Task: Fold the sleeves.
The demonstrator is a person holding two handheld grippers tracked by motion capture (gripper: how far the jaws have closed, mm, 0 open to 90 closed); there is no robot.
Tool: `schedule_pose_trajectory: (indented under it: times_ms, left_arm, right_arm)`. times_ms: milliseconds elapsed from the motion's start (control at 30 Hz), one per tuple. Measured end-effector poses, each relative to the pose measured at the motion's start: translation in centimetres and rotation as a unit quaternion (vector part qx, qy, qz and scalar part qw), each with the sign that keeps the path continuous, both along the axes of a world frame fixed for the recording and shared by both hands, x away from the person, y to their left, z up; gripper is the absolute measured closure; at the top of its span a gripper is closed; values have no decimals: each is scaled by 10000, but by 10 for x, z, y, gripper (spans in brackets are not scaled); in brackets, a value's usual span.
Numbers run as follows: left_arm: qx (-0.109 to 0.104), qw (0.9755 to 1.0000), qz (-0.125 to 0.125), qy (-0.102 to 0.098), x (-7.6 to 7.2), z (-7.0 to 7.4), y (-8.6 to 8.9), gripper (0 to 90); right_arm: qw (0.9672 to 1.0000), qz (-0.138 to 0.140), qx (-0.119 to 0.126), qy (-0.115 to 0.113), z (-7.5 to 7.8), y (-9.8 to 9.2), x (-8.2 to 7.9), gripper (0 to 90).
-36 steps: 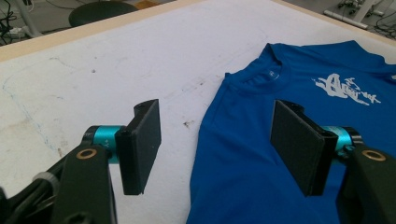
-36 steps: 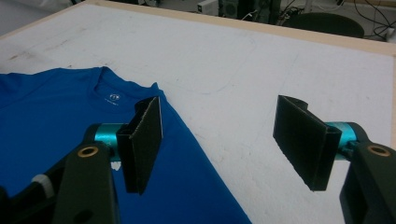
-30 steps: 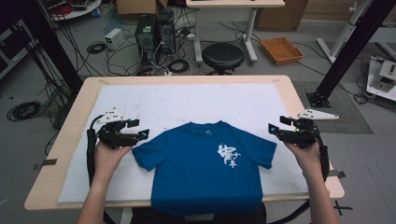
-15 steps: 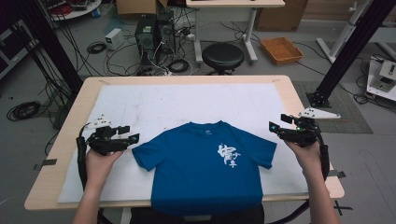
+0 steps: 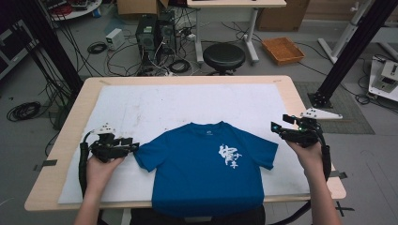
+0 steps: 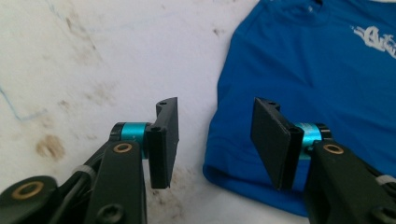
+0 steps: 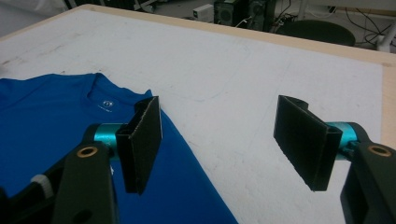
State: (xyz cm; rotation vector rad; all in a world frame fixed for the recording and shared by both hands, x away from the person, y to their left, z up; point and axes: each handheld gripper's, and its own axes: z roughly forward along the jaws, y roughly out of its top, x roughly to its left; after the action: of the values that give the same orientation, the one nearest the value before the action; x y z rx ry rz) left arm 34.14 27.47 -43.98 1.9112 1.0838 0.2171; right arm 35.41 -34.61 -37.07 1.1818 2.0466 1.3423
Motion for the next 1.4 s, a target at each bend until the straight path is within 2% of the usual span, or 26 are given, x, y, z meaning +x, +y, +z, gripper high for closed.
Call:
schedule_pose_trajectory:
  times_ms: [400, 467, 567, 633, 733, 767, 800, 833, 900, 933, 967, 1033, 1067, 1100, 1233, 1333, 1400]
  left_arm:
    - [112, 9996, 60, 255, -2, -7, 0, 657]
    - [133, 9995, 49, 265, -2, -7, 0, 696]
    - [107, 9996, -21, 243, -3, -6, -1, 816]
    - [20, 9997, -4, 260, -4, -4, -1, 874]
    - [-278, 9991, -14, 313, -6, 2, -3, 880]
    - [-278, 9991, -14, 313, -6, 2, -3, 881]
    - [-413, 9988, -92, 227, -8, 10, -7, 881]
    - [-413, 9988, -92, 227, -8, 10, -7, 881]
    - [-551, 9982, -204, 140, -10, 19, -15, 881]
    - [-665, 9972, -344, 39, -12, 28, -27, 881]
    - [-665, 9972, -344, 39, -12, 28, -27, 881]
    - [-741, 9960, -505, -43, -13, 38, -49, 881]
    - [-741, 9960, -505, -43, -13, 38, -49, 881]
    - [-803, 9950, -599, -30, -12, 42, -64, 881]
    - [-913, 9931, -735, 42, -11, 47, -95, 881]
    - [-1040, 9913, -790, 153, -7, 45, -113, 880]
    - [-1047, 9912, -783, 187, -6, 43, -119, 880]
  right_arm:
    - [10000, -2, -8, -27, 0, -1, 0, 323]
    - [10000, -2, -16, -35, 1, 0, 0, 323]
    - [10000, -10, -31, -45, 1, 0, -1, 323]
    - [10000, -19, -28, -48, 2, 0, -1, 323]
    - [10000, -12, -32, -60, 3, 0, -1, 323]
    - [10000, -12, -32, -60, 3, 0, -1, 323]
    - [10000, -14, -46, -84, 3, 0, -2, 322]
    - [10000, -14, -46, -84, 3, 0, -2, 322]
    - [10000, -20, -40, -89, 5, 0, -2, 323]
    - [9999, -9, -41, -105, 5, 0, -2, 323]
    - [9999, -9, -41, -105, 5, 0, -2, 323]
    - [9999, -15, -50, -101, 5, 1, -2, 323]
    - [9999, -15, -50, -101, 5, 1, -2, 323]
    - [9999, -14, -68, -117, 6, 1, -2, 323]
    - [9999, -4, -60, -137, 6, 1, -3, 323]
    - [9999, -24, -55, -137, 7, 0, -4, 322]
    - [9999, -22, -55, -143, 7, -1, -4, 323]
